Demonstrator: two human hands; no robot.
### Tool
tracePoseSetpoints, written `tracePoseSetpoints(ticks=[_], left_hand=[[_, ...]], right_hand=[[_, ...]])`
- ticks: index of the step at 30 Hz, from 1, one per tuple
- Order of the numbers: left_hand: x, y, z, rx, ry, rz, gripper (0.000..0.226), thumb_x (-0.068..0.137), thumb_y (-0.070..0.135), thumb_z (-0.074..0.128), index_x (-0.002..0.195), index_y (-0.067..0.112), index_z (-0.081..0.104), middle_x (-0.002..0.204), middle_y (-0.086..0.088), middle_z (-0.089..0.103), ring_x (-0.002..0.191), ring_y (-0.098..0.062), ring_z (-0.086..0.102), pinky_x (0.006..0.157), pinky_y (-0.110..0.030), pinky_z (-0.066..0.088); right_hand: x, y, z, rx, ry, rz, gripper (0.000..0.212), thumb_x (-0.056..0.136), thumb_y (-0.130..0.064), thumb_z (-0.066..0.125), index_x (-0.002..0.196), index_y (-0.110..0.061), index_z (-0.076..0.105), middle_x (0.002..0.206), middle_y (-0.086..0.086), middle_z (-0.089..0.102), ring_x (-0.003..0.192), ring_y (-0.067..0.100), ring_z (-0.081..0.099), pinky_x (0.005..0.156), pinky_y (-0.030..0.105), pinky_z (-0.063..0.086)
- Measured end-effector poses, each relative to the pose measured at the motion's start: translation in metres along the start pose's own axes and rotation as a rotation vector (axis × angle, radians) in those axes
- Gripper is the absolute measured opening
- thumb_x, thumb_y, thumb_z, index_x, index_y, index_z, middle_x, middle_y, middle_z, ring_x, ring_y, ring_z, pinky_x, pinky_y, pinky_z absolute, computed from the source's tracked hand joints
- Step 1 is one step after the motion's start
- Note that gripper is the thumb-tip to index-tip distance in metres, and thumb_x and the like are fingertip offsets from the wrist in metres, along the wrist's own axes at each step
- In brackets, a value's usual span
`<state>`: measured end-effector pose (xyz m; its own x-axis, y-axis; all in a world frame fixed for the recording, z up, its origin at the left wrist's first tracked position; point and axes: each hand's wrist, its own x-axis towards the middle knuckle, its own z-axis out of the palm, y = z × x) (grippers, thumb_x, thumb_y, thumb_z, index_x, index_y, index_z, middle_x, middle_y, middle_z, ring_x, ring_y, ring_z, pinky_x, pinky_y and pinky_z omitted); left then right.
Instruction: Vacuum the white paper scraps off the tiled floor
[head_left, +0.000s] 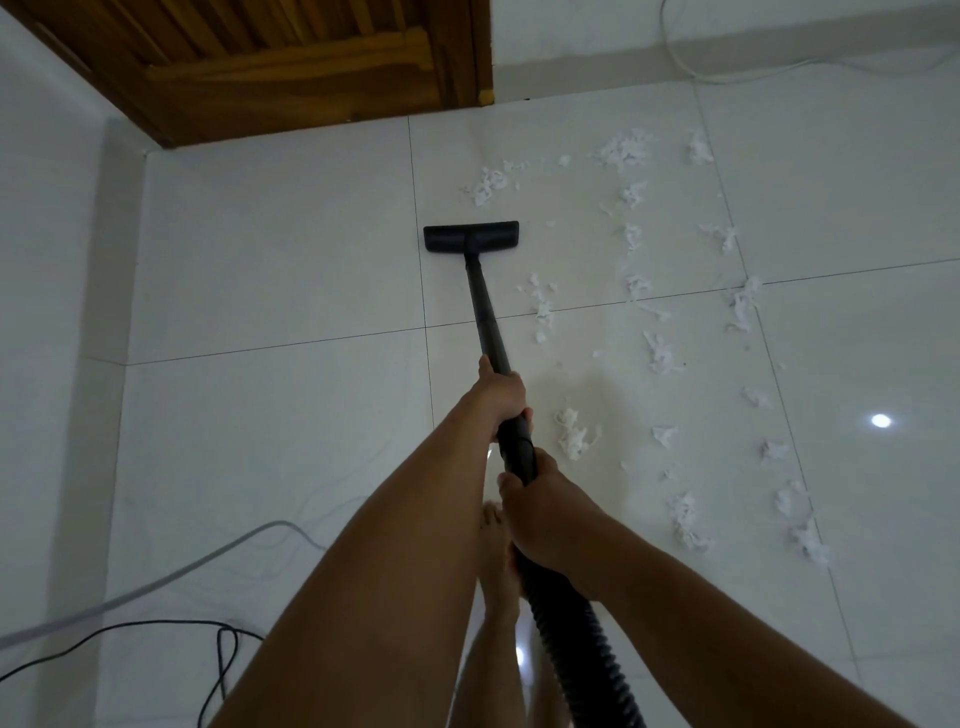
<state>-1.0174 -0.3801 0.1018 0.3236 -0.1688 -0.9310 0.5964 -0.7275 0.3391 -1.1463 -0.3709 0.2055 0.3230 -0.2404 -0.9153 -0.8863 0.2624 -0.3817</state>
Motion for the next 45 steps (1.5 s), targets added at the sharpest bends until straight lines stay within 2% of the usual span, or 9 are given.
tracePoseSetpoints(ticks=[5,9,19,22,27,32,37,41,45], left_hand=[[0.007,0.010,-0.001,-0.005,0.001,0.011,0.066,0.111,0.029,0.035,0.161,0.043,-0.005,0.078,-0.010,0.054,0.059,-0.014,0.052,0.067,-0.031,0.056],[0.020,0.023,-0.006,-0.015,0.017,0.006,0.064,0.111,0.030,0.036,0.161,0.045,-0.002,0.076,-0.010,0.054,0.058,-0.013,0.050,0.078,-0.033,0.056],[0.042,0.068,-0.021,-0.035,0.028,-0.002,0.065,0.111,0.029,0.037,0.160,0.048,-0.002,0.079,-0.009,0.052,0.060,-0.012,0.049,0.075,-0.030,0.054],[0.047,0.083,-0.026,-0.025,0.031,-0.002,0.066,0.111,0.031,0.037,0.160,0.048,-0.004,0.077,-0.010,0.053,0.058,-0.011,0.049,0.064,-0.027,0.054],[0.051,0.104,-0.031,-0.036,0.024,-0.009,0.067,0.111,0.030,0.037,0.160,0.048,-0.005,0.078,-0.009,0.052,0.059,-0.011,0.049,0.059,-0.026,0.052],[0.059,0.123,-0.035,-0.037,0.018,-0.018,0.067,0.111,0.029,0.036,0.160,0.049,-0.006,0.079,-0.008,0.052,0.059,-0.011,0.048,0.054,-0.025,0.051],[0.072,0.139,-0.041,0.005,0.023,-0.008,0.068,0.110,0.027,0.036,0.160,0.047,-0.007,0.081,-0.010,0.054,0.061,-0.014,0.051,0.074,-0.033,0.057],[0.081,0.149,-0.045,-0.009,0.029,-0.007,0.067,0.109,0.024,0.037,0.160,0.046,-0.001,0.082,-0.009,0.053,0.060,-0.014,0.050,0.060,-0.028,0.053],[0.087,0.159,-0.050,0.003,0.032,0.001,0.067,0.108,0.018,0.038,0.161,0.043,0.005,0.080,-0.009,0.053,0.059,-0.013,0.050,0.072,-0.029,0.054]], right_hand=[[0.011,-0.008,-0.002,-0.021,0.006,-0.011,0.046,0.109,-0.034,0.040,0.153,-0.031,0.028,0.102,0.016,0.063,0.042,0.013,0.057,0.035,0.018,0.043],[0.025,-0.020,-0.001,0.004,0.010,-0.006,0.046,0.109,-0.033,0.040,0.153,-0.033,0.028,0.107,0.019,0.064,0.045,0.015,0.057,0.033,0.016,0.042],[0.048,-0.061,-0.009,-0.017,0.027,-0.041,0.045,0.109,-0.033,0.039,0.153,-0.031,0.029,0.095,0.012,0.062,0.039,0.009,0.055,0.030,0.012,0.037],[0.054,-0.076,-0.012,-0.019,0.029,-0.051,0.045,0.109,-0.034,0.039,0.153,-0.031,0.029,0.094,0.011,0.061,0.027,0.002,0.050,0.030,0.011,0.036],[0.060,-0.097,-0.019,-0.008,0.028,-0.037,0.044,0.109,-0.033,0.039,0.152,-0.030,0.031,0.091,0.010,0.061,0.037,0.007,0.054,0.032,0.012,0.038],[0.067,-0.116,-0.024,0.021,0.022,-0.021,0.041,0.108,-0.032,0.040,0.149,-0.030,0.033,0.088,0.011,0.061,0.031,0.006,0.053,0.034,0.014,0.041],[0.075,-0.134,-0.027,0.101,-0.030,0.034,0.036,0.107,-0.032,0.040,0.143,-0.031,0.036,0.091,0.016,0.061,0.046,0.019,0.058,0.048,0.031,0.054],[0.082,-0.146,-0.030,0.113,-0.048,0.053,0.036,0.107,-0.030,0.040,0.143,-0.031,0.036,0.085,0.015,0.061,0.050,0.020,0.059,0.052,0.034,0.056],[0.085,-0.158,-0.032,0.134,-0.061,0.076,0.036,0.107,-0.029,0.040,0.143,-0.030,0.036,0.086,0.014,0.060,0.054,0.020,0.058,0.053,0.034,0.054]])
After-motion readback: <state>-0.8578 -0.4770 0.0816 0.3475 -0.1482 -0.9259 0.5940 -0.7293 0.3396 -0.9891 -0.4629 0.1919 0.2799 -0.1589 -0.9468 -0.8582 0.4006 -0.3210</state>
